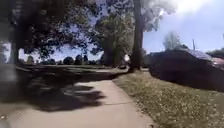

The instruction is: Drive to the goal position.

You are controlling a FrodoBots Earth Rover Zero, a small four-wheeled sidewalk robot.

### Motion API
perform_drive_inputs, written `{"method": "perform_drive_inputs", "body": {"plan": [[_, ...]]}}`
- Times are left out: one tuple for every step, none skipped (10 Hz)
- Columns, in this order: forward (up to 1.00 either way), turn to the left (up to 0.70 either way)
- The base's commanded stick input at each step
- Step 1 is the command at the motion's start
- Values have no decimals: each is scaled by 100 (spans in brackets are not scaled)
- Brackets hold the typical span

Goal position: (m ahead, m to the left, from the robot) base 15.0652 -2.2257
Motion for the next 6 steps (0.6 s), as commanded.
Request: {"method": "perform_drive_inputs", "body": {"plan": [[70,-33],[70,-27],[70,-10],[70,-19],[70,-35],[70,-18]]}}
